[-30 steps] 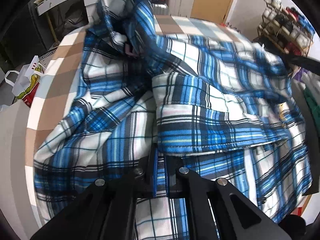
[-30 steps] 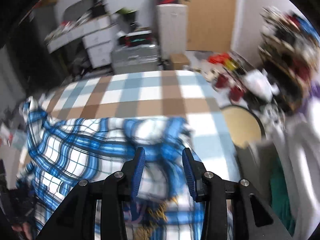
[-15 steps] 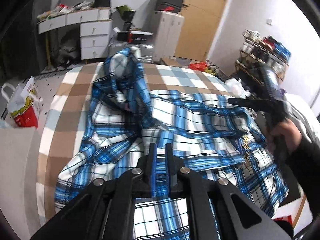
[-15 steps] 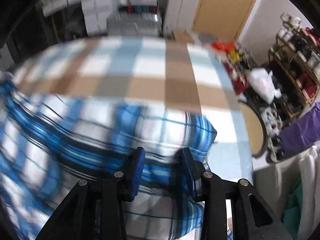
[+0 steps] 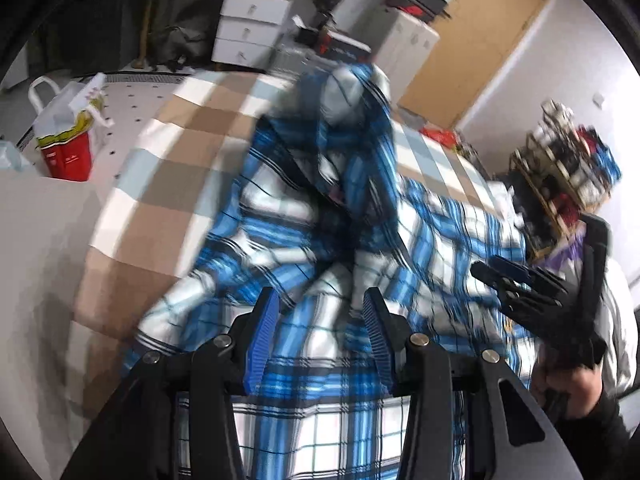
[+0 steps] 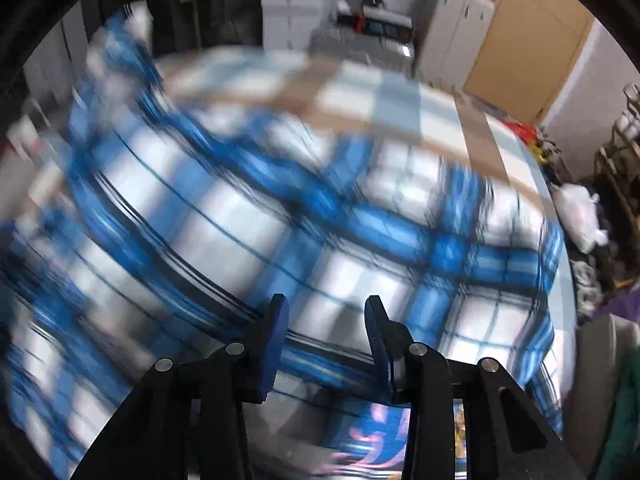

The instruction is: Fold large clothes

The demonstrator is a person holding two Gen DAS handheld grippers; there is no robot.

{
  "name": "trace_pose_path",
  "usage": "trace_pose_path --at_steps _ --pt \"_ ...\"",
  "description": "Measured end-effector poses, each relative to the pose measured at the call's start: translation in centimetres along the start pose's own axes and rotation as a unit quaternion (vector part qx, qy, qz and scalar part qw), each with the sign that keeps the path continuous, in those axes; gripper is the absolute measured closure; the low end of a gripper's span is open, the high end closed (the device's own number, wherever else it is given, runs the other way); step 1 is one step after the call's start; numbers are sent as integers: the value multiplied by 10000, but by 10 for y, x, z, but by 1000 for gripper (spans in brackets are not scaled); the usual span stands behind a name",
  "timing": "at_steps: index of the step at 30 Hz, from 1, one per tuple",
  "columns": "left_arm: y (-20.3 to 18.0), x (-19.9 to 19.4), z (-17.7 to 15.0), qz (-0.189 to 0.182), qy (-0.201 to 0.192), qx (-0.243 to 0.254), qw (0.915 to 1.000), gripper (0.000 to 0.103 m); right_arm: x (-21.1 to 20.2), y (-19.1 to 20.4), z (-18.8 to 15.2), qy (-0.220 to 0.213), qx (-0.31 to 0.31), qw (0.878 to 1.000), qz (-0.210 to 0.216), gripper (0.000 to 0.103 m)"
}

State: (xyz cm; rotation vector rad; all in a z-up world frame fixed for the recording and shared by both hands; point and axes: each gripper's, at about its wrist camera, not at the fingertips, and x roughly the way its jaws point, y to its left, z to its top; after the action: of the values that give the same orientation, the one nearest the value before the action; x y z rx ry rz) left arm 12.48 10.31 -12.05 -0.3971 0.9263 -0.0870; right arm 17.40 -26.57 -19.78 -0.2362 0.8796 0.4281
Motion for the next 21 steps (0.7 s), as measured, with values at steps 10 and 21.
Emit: trace_pose_path --at_steps 10,21 --pt "45 -24 12 345 -488 -845 9946 64 43 42 79 -451 394 9904 1243 40" --pt "68 -17 18 397 -330 -1127 9923 64 109 103 173 -948 370 9827 1545 40"
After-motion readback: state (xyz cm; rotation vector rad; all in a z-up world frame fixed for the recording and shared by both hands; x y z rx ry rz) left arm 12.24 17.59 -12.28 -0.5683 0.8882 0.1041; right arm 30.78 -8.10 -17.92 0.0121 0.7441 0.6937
